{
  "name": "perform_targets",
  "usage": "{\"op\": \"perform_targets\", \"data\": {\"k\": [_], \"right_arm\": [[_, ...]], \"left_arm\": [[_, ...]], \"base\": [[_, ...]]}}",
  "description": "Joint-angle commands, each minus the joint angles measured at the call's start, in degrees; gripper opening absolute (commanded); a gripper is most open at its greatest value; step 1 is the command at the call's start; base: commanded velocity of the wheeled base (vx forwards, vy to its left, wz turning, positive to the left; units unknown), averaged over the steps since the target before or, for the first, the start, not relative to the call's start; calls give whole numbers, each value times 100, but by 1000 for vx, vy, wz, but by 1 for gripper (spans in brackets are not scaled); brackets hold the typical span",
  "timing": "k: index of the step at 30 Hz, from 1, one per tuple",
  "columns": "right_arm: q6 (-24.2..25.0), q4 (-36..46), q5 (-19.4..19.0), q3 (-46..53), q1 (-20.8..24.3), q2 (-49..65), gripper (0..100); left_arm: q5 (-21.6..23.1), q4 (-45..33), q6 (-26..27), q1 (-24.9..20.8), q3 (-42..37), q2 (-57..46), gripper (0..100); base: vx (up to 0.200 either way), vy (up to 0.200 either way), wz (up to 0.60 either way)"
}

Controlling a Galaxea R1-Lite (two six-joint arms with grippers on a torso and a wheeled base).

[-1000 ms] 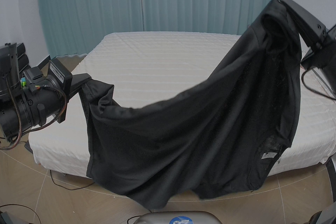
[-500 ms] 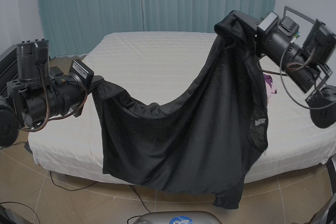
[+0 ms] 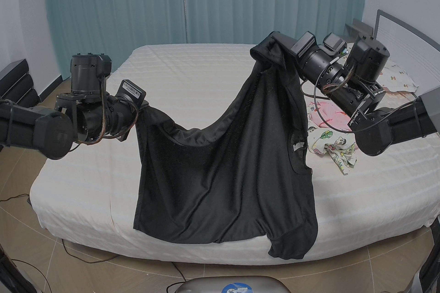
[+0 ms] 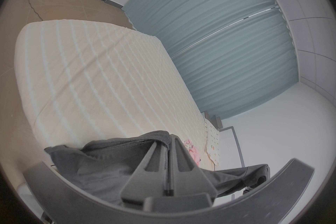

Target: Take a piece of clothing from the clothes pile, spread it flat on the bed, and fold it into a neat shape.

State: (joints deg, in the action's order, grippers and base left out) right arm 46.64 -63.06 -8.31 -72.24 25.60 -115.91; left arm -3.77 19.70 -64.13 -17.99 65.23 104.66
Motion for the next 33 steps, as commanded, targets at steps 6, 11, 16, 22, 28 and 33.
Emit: {"op": "perform_targets", "data": {"k": [6, 11, 16, 22, 28, 33], "right_arm": [[-103, -48, 304, -115, -249, -863, 0], [-147, -48, 533, -317, -310, -1206, 0], [-314, -207, 585, -343, -372, -1505, 0], [-463, -391, 577, -343, -363, -1830, 100], [-568, -400, 823, -334, -477, -2155, 100], [-604, -365, 937, -211, -714, -2138, 100]], "left_arm": [[-45, -1, -3, 112, 868, 1294, 0], [-63, -10, -3, 121, 1132, 1698, 0], [-45, -1, -3, 129, 1334, 2050, 0], [-72, 8, -3, 191, 1440, 2261, 100], [-89, 51, -38, 349, 1466, 2489, 100], [-98, 16, -38, 542, 1431, 2481, 100]], "base": [[200, 0, 0], [80, 0, 0], [0, 0, 0], [0, 0, 0], [0, 0, 0], [0, 0, 0]]}}
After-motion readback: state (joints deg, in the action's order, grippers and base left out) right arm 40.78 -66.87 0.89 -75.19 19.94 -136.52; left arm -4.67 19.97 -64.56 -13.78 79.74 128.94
